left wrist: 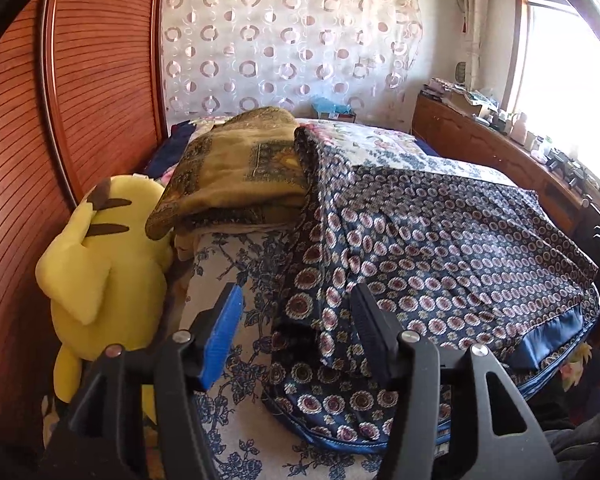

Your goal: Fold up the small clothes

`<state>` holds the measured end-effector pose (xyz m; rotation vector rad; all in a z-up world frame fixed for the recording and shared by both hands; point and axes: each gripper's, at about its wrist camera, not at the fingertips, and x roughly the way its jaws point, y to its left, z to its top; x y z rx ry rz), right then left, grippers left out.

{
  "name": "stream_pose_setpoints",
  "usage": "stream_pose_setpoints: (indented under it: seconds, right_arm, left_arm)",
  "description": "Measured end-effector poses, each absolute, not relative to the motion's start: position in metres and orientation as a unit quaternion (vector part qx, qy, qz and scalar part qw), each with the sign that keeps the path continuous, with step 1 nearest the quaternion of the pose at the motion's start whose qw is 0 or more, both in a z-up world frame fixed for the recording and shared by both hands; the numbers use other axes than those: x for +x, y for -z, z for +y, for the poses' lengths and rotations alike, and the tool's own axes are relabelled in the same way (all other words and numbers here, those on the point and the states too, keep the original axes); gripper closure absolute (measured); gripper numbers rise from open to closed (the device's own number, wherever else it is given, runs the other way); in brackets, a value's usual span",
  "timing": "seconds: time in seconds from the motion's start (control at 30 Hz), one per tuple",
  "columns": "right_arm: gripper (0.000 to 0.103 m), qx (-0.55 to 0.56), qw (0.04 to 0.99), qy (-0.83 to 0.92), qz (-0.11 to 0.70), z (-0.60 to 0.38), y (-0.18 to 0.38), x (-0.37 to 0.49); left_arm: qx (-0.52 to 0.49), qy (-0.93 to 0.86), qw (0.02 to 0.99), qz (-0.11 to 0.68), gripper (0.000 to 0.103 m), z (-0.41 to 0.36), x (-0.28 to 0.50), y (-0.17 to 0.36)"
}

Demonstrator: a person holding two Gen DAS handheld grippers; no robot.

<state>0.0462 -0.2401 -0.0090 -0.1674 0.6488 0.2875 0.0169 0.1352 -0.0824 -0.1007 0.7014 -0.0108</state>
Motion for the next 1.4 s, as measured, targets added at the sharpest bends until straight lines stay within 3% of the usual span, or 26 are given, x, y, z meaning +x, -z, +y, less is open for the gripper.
stream_pose_setpoints:
  seconds: [0.6,1.23,1.27,1.33,1.4]
  right_arm:
    - [0.042,-0.099,0.895,-0.198,0.388,-0.163,0.087,0.065]
    - [0.042,-0.102,0.905,-0.202,0.361,-0.148,0.062,0.053]
    - [0.042,-0.102,0.906,-0.203,0.357,-0.148,0.058,0.051]
    - [0.042,-0.104,0.908,-0.206,0.351,-0.147,0.053,0.049]
    - [0.042,-0.106,0.909,-0.205,0.347,-0.148,0.050,0.047]
  left_arm:
    - [-0.087,0.014,0.919,0.385,0.048,0.141,0.019,0.122]
    - [-0.091,0.013,0.916,0.391,0.048,0.132,0.027,0.127]
    - [-0.089,0.013,0.916,0.391,0.049,0.131,0.028,0.127]
    - [-0.088,0.015,0.917,0.390,0.063,0.130,0.029,0.127]
    - [-0.086,0.015,0.917,0.390,0.083,0.130,0.031,0.127]
